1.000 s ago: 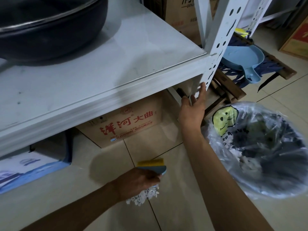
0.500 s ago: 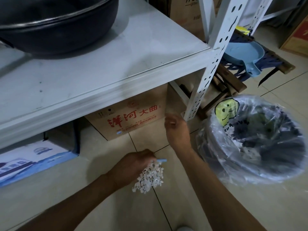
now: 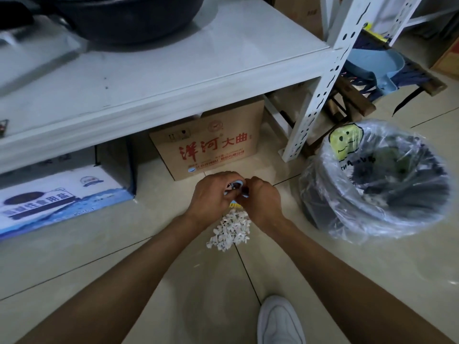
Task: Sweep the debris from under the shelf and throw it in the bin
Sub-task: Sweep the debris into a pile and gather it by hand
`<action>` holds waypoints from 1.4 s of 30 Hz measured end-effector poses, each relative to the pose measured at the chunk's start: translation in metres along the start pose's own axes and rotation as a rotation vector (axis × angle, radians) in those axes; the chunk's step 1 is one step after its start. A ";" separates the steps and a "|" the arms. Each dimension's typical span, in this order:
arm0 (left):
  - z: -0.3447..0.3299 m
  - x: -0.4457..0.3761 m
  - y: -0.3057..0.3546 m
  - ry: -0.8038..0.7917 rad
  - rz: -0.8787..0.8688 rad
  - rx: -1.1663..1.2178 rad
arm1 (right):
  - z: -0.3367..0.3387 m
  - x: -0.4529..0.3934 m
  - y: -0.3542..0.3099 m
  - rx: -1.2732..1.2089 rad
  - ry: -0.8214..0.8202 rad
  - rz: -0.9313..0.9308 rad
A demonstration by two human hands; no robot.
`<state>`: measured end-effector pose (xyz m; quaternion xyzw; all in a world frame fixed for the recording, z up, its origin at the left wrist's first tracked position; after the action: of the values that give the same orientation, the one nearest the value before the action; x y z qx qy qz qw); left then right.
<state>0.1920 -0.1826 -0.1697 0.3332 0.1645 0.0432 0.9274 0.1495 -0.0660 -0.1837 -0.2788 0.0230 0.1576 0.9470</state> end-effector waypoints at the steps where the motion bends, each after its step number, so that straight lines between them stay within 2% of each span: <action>1: -0.001 0.002 0.002 0.027 0.011 0.012 | 0.001 0.001 0.001 0.017 0.018 0.014; 8: -0.007 0.025 -0.009 0.208 0.054 0.086 | 0.001 -0.008 0.027 0.136 0.069 0.076; 12: -0.013 0.066 -0.050 0.214 0.248 0.037 | 0.002 -0.009 0.059 0.192 0.157 -0.003; 15: -0.026 0.108 -0.070 0.151 0.446 -0.024 | -0.009 0.005 0.067 0.183 0.170 0.008; 19: -0.047 0.146 -0.083 0.005 0.611 -0.112 | -0.041 0.029 0.048 0.242 -0.021 0.110; 22: -0.054 0.159 -0.083 -0.042 0.634 -0.135 | -0.064 0.046 0.022 0.308 -0.078 0.184; 30: -0.052 0.166 -0.096 -0.043 0.681 -0.160 | -0.086 0.082 -0.036 0.305 -0.094 0.472; 33: -0.043 0.169 -0.104 -0.024 0.723 -0.126 | -0.073 0.075 -0.022 0.217 -0.010 0.424; 36: -0.037 0.177 -0.111 -0.048 0.740 -0.138 | -0.053 0.067 0.001 0.254 0.036 0.234; 39: -0.035 0.183 -0.105 -0.089 0.728 -0.133 | -0.048 0.070 0.015 0.307 0.007 0.087; 42: -0.041 0.188 -0.093 -0.157 0.687 -0.131 | -0.061 0.085 0.007 0.270 -0.072 0.067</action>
<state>0.3528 -0.1945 -0.3103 0.3114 -0.0319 0.3372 0.8879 0.2309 -0.0689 -0.2494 -0.1423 0.0195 0.1946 0.9703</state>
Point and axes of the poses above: each hand's wrist, its own x-axis away from the middle knuckle, its own z-axis out of the back of the hand, y = z × x, the point moved 3 cm from there along -x, towards the middle knuckle, and after that the axes turned 11 degrees about y, right-handed, at the moved point
